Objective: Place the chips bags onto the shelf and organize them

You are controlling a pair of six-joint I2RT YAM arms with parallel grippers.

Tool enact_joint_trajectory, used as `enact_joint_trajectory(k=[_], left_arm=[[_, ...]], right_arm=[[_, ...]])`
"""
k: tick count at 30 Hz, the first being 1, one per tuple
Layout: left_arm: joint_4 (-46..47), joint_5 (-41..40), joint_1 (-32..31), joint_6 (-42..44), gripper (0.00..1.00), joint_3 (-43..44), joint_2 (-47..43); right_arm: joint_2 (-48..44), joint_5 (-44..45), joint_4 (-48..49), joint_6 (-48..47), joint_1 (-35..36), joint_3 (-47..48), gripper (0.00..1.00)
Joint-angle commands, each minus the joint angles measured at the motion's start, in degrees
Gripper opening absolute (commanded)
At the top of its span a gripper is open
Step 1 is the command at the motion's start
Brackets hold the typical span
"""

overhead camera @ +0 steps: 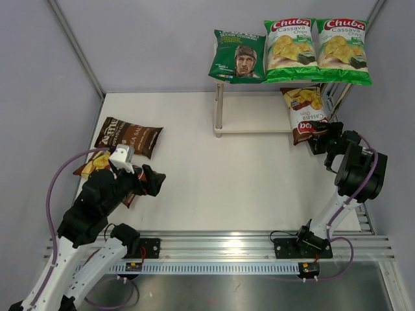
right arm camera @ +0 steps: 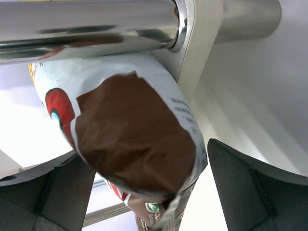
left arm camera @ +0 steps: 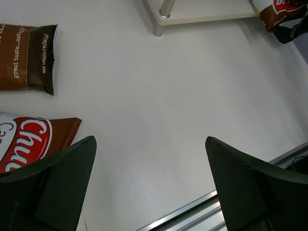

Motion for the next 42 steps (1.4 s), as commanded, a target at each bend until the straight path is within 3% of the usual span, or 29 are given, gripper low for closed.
enact_joint_trajectory(k=[1,6,14,27,31,38,42], left_arm=[[0.27,-3.22,-0.07,-0.5,0.99,1.73,1.48],[0.54,-3.4,-0.07,-0.59,0.99,1.29,0.6],[0.8,-3.22,-0.07,-0.5,0.99,1.03,0.69],[0.89,-3.83,-0.07,-0.5,0.99,0.85,0.25],[0.89,-3.83,-0.07,-0.5,0.99,0.85,-0.11],[0.63,-4.71,-0.07,-0.59,0.99,0.94,-0.02],[0.02,-6.82,-0.07,-1.28,0.99,1.47,0.86]], right_arm=[[-2.64,2.75,-8.02,-1.74,-0.2,0.87,0.97],[-4.74,4.68,-9.26,1.42,-0.2,1.05,0.9],[-4.31,5.74,-10.05,5.29,-0.11,3.85,0.67],[0.44,12.59,-15.75,9.34,4.28,13.53,0.63],[0.26,14.97,-16.28,10.13,5.34,13.79,0.69],[-3.51,15.41,-23.29,4.26,5.25,12.39,0.96],[-7.03,15.77,-25.69,1.52,4.29,9.32,0.99]])
